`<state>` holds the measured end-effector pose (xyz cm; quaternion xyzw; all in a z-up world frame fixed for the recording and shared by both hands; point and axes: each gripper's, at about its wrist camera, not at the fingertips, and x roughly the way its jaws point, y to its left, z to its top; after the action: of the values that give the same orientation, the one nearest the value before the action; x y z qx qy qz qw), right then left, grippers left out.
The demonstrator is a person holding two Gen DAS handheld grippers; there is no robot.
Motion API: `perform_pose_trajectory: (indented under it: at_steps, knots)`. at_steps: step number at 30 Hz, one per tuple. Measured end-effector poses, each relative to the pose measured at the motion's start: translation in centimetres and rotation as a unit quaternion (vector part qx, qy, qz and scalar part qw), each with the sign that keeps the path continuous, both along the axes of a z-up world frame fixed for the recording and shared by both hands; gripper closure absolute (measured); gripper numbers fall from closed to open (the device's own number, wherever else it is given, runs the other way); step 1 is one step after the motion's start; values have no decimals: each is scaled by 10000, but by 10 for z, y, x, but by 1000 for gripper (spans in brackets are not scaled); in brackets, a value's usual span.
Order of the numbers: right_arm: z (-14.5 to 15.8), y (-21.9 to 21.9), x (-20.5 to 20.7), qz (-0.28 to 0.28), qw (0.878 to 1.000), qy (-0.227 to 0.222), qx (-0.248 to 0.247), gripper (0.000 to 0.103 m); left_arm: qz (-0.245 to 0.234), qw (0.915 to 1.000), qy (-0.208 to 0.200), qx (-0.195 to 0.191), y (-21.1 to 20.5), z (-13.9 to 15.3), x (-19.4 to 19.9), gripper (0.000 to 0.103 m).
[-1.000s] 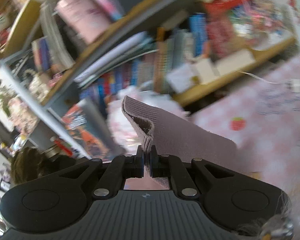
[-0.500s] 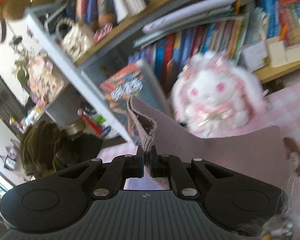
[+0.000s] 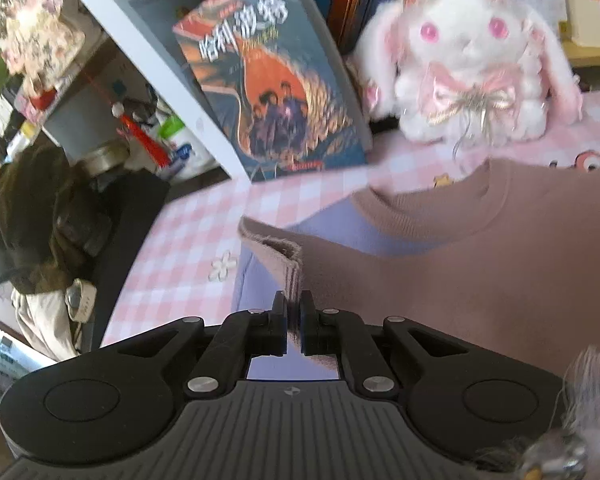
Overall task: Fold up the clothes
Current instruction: 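Grasp the mauve sleeve cuff with the right gripper and fold it across the chest, then open the right gripper and release the mauve sleeve over the lavender sleeve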
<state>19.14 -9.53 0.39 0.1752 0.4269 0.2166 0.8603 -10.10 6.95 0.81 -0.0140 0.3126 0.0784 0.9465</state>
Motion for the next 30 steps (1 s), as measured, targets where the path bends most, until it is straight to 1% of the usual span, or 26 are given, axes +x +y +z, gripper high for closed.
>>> perform_pose_trajectory:
  at_steps: [1,2,4,5,8,12,14,16,18,20,23,28,30]
  knots:
    - [-1,2,-1,78,10000,50,-6,87,-35,10000,-9,-11,0,0,1,26]
    - [0,2,-3,173,9998,58,28,77,-70,10000,-19,-22,1,0,3,26]
    - [4,-1,-11,317,9994,-83,135,64,-118,9999,-44,-68,2,-1,6,26]
    - [8,-4,-16,381,9990,-181,172,63,-135,9999,-50,-95,3,-1,8,26]
    - [16,-16,-29,468,9984,-291,138,61,-180,9997,-37,-179,4,-2,15,26]
    - [17,-47,-51,305,9991,-284,16,59,-223,9995,61,-237,4,-7,25,26]
    - [14,-68,-67,192,9995,-221,-113,59,-253,9992,122,-299,4,-11,29,26]
    - [12,-89,-87,70,9991,-230,-350,59,-275,9988,164,-364,4,-13,32,26]
    - [9,-112,-109,-191,9971,-274,-677,59,-296,9985,189,-428,2,-16,36,26]
    - [5,-136,-130,-608,9937,-249,-909,59,-329,9981,214,-475,-1,-18,40,26]
    - [-2,-163,-157,-1098,9892,-114,-960,59,-421,9973,244,-544,-11,-21,48,26]
    - [-13,-196,-197,-1702,9810,103,-928,58,-820,9953,180,-488,-40,-18,56,26]
    - [-14,-201,-209,-1682,9804,77,-1020,57,-964,9942,147,-457,-52,-17,58,26]
